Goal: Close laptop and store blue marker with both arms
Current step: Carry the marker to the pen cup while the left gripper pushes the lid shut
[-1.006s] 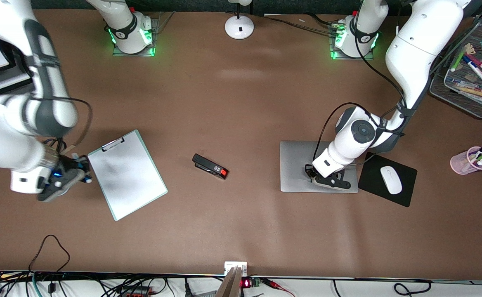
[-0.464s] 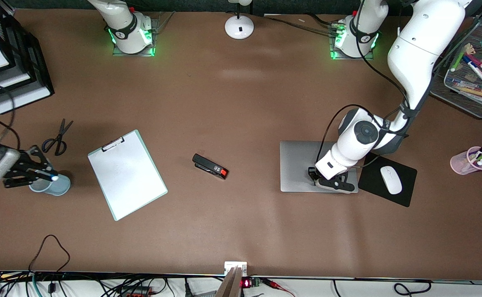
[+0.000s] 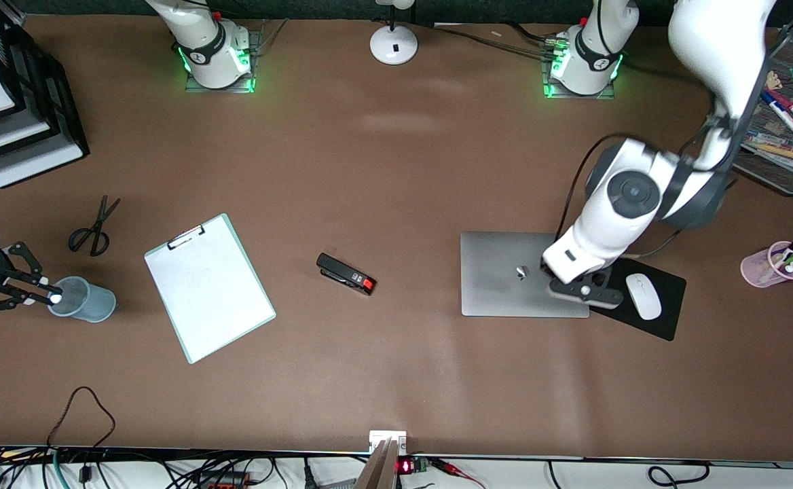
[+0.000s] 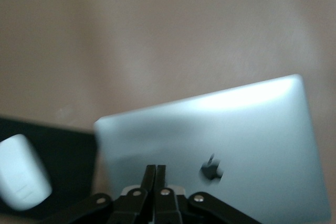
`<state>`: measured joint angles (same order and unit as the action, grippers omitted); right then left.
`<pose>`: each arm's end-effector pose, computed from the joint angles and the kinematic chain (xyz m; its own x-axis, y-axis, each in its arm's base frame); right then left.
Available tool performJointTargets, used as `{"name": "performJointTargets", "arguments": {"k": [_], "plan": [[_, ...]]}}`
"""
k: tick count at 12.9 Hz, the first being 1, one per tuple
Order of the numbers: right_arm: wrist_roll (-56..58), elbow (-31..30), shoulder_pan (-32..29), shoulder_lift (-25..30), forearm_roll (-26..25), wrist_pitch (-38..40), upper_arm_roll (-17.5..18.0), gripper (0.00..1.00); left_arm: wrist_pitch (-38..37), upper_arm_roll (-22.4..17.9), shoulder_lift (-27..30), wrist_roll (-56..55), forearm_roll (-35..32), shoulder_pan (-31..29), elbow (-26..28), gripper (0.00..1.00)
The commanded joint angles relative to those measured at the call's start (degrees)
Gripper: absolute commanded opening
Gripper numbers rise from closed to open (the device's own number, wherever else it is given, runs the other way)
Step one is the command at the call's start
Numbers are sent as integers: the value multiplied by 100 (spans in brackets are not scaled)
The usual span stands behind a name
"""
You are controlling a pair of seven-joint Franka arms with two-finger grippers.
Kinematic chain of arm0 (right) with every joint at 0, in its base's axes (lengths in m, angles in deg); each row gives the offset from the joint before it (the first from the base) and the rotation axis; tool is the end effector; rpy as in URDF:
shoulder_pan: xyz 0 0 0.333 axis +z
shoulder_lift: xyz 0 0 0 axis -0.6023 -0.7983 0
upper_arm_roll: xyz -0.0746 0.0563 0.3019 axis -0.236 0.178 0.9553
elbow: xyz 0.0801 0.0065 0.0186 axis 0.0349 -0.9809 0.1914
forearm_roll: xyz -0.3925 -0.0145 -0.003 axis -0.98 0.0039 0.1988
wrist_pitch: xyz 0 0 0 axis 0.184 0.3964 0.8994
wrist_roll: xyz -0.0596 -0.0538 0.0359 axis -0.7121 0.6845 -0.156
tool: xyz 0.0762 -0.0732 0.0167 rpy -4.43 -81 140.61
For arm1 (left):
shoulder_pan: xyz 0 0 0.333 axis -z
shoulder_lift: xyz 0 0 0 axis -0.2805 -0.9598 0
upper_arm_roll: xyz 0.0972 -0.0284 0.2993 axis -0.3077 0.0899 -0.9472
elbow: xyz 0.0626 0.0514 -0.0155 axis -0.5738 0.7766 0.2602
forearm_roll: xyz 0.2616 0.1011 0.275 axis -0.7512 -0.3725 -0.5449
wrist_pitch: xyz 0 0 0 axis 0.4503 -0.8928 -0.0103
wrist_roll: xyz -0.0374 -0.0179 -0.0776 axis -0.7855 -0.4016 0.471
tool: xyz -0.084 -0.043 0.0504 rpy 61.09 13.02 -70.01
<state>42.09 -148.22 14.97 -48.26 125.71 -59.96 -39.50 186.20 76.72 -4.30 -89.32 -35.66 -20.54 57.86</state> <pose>0.6753 -0.2046 0.3857 0.2679 0.6501 0.7110 0.9231 -0.3846 0.0039 0.6258 -0.1722 0.3472 0.9710 -0.2333 0.0528 -0.2268 -0.9680 -0.1070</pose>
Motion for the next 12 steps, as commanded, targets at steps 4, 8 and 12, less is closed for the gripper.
{"name": "performJointTargets", "arguments": {"k": [4, 8, 12], "plan": [[1517, 328, -570, -593, 709, 737, 90, 0, -1702, 55, 858, 755, 396, -147, -360, 100], [2168, 433, -799, -856, 832, 1203, 98, 0, -3454, 29, 894, 887, 509, -261, -1633, 100], [2529, 548, -975, -1103, 1025, 1415, 98, 0, -4106, -382, 1095, 1490, 1457, -428, -2137, 100]]}}
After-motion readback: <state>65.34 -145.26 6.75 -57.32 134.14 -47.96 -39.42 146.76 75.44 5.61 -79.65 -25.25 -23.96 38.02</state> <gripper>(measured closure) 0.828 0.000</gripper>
